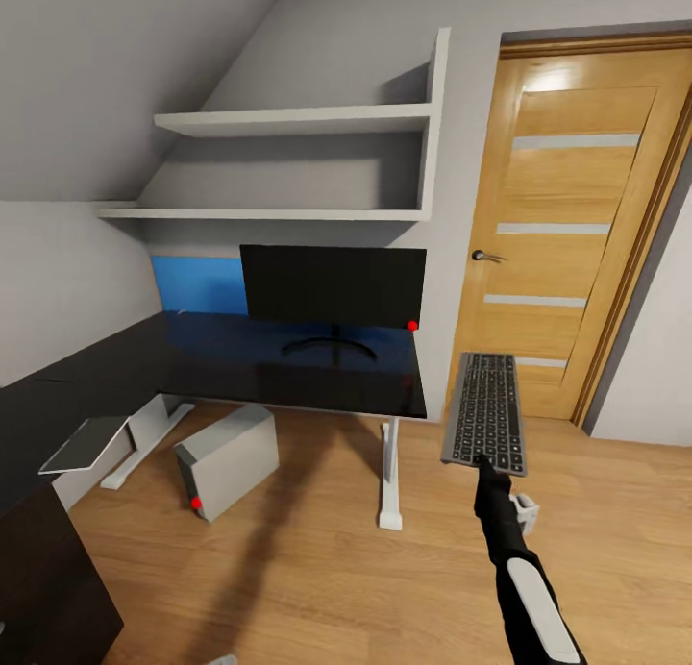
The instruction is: In the bedroom, organize the workspace by keeping the computer under the desk, ensuring the monitor is on the desk, placing the keyboard on the desk next to the monitor, placing the mouse on the desk next to the keyboard, moving the folder from the swivel chair onto the desk next to the mouse, stacking the notebook on top of the folder with the pen on top of the notebook, and positioning the swivel chair next to the desk.
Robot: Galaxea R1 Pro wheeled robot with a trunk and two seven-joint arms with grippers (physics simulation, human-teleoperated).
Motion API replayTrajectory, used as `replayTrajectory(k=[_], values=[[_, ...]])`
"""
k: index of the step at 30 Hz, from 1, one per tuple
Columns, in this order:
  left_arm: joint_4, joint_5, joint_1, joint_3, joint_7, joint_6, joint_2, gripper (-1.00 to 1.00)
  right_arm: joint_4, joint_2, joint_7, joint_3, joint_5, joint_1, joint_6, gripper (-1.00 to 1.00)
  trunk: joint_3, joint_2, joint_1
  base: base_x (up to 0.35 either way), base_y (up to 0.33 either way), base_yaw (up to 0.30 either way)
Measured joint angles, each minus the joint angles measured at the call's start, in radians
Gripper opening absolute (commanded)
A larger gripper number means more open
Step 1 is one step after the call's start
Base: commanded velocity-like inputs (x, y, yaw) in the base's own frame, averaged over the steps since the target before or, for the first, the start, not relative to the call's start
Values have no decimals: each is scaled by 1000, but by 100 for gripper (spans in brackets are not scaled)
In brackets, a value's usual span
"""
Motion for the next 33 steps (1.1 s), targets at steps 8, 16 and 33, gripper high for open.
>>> replayTrajectory(k=[8, 16, 33], values=[[3, -1, 0, 0, 0, 0, -2, 100, -4, 4, 4, 18, 0, 0, -5, -100, 0, 0, 0, 0, 0, 0], [3, -2, 0, 1, 0, 0, -2, 100, -6, 6, 13, 17, -5, 0, -8, -100, 0, 0, 0, 0, 0, 0], [3, -2, 0, 0, 0, 0, -2, 100, -17, 9, 58, 16, -5, 0, -11, -100, 0, 0, -1, 172, 1, 0]])
